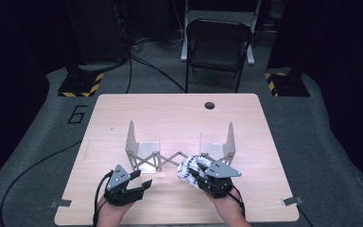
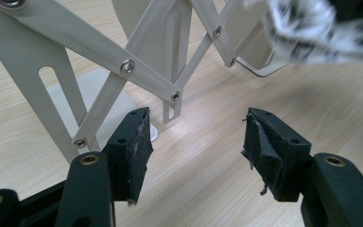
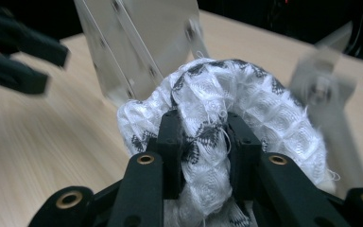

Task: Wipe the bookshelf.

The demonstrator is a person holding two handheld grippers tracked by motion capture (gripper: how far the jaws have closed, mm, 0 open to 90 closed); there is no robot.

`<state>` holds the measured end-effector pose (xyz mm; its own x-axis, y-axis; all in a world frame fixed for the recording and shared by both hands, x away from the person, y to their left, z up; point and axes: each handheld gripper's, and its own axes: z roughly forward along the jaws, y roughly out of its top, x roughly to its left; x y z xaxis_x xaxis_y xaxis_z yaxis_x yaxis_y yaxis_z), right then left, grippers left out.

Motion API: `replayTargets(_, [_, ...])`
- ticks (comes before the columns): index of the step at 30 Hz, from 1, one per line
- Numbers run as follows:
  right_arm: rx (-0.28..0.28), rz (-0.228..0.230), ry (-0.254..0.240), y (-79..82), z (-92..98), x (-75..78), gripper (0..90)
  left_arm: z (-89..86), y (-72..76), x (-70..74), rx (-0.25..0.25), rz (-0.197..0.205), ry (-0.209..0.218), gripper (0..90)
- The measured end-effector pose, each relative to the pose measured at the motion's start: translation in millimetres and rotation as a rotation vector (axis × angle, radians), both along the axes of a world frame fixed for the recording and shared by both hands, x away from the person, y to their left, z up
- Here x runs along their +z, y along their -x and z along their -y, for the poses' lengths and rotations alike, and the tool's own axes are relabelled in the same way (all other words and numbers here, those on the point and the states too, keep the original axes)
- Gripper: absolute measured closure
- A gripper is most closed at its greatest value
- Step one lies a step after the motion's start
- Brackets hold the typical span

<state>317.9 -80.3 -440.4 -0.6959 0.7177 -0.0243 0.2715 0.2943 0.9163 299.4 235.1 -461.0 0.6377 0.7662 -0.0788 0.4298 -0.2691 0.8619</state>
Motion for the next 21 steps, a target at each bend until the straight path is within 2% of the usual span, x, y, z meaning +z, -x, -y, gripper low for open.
replayTargets(2, [0.015, 0.027, -0.008, 1.7, -3.6, 9.0, 71.1, -0.2, 0.1, 0.3, -0.005, -0.003, -0.004, 41.5])
replayTargets(4, [0.020, 0.034, -0.009, -0.2, -7.2, 8.1, 71.1, -0.2, -0.1, -0.2, 0.000, 0.000, 0.000, 41.5])
replayTargets(7, [0.018, -0.008, 0.021, -6.7, -11.1, -4.8, 71.1, -1.0, -0.3, -0.4, -0.001, 0.004, -0.004, 41.5])
replayTargets(12, [0.022, -0.075, 0.101, -14.6, -15.2, -31.4, 71.1, 0.4, 0.2, -1.2, 0.000, -0.006, 0.007, 41.5])
replayTargets(14, [0.022, -0.074, 0.109, -14.8, -16.1, -34.6, 71.1, 0.4, 0.2, -1.2, 0.000, -0.007, 0.006, 41.5])
replayTargets(17, [0.034, -0.063, 0.099, -13.2, -17.0, -24.1, 71.1, 0.4, 0.3, -1.1, 0.003, -0.007, 0.008, 41.5])
replayTargets(21, [0.053, 0.014, 0.040, -6.4, -20.4, 3.8, 71.1, -0.4, 0.2, -0.4, -0.007, -0.010, 0.000, 41.5])
